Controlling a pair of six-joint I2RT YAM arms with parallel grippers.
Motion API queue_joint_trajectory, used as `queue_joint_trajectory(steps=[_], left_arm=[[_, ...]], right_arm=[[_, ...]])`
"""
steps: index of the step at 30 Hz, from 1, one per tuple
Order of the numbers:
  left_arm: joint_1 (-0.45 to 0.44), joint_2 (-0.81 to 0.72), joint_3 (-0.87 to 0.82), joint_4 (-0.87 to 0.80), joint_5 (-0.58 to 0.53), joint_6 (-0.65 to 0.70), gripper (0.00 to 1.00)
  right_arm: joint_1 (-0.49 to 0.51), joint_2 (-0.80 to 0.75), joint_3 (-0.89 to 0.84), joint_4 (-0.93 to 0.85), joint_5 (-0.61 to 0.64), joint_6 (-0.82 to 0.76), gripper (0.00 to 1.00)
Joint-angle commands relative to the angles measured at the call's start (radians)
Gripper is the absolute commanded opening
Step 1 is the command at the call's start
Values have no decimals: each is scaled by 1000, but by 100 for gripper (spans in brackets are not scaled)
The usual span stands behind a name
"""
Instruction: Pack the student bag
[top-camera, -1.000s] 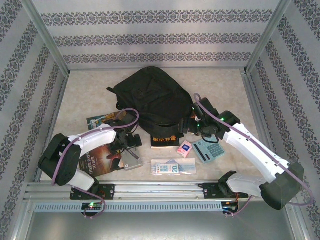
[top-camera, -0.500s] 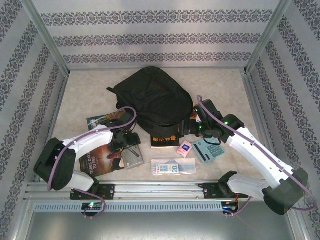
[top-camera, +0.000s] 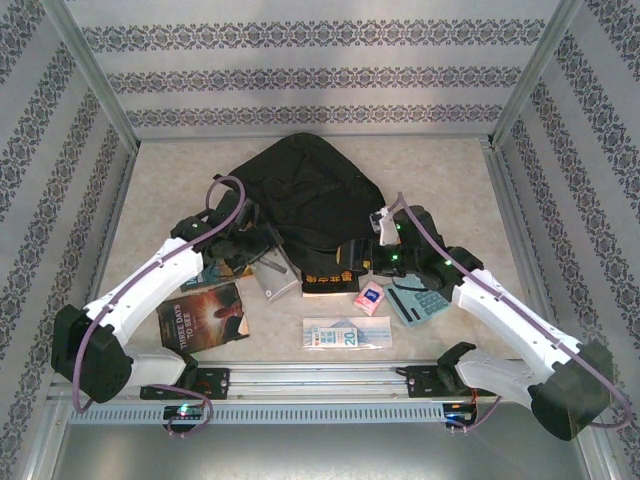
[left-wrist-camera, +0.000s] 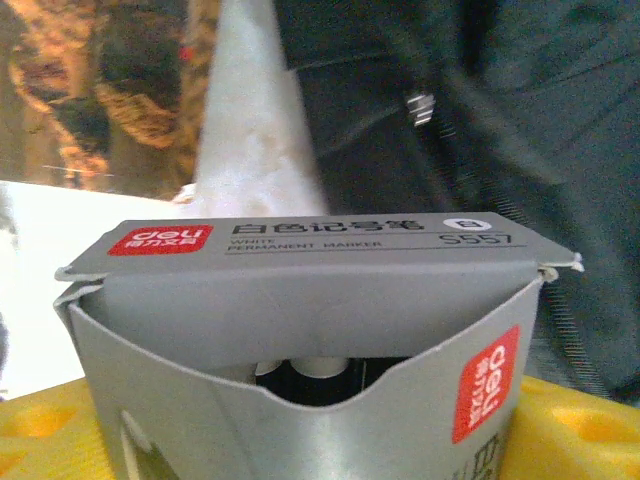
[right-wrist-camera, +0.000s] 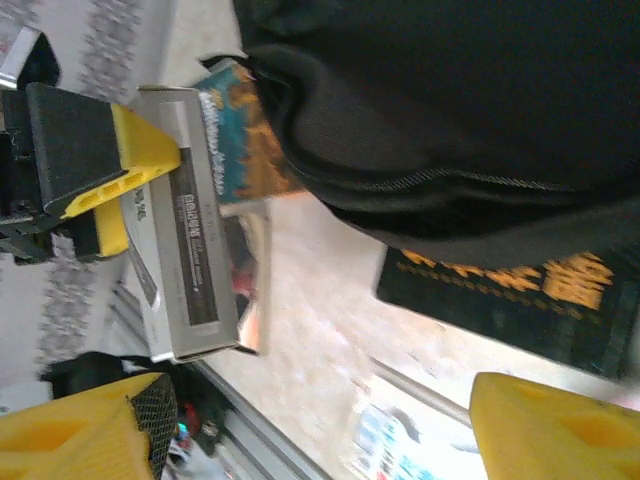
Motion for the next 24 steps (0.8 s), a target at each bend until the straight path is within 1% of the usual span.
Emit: queue_joint_trajectory(steps=[1,5,8,11,15,24], left_arm=[[12,-16,71,-15,23,-131,78],[15,-6,122,23,30,-213,77],[16,0,146,57,29,-261,76],[17,16,179,69,21,-282,76],[22,36,213,87,17,-296,76],[29,72,259,124,13,-317,76]], right_arm=[[22,-8,-64,349,-57,68,79],[48,-30,-152,599,65,110,86],[63,0,-157,696,99,140,89],[90,44,-153,789,133,181,92],[130,112,-131,881,159,206,94],[185,235,-57,952,142,225,93]])
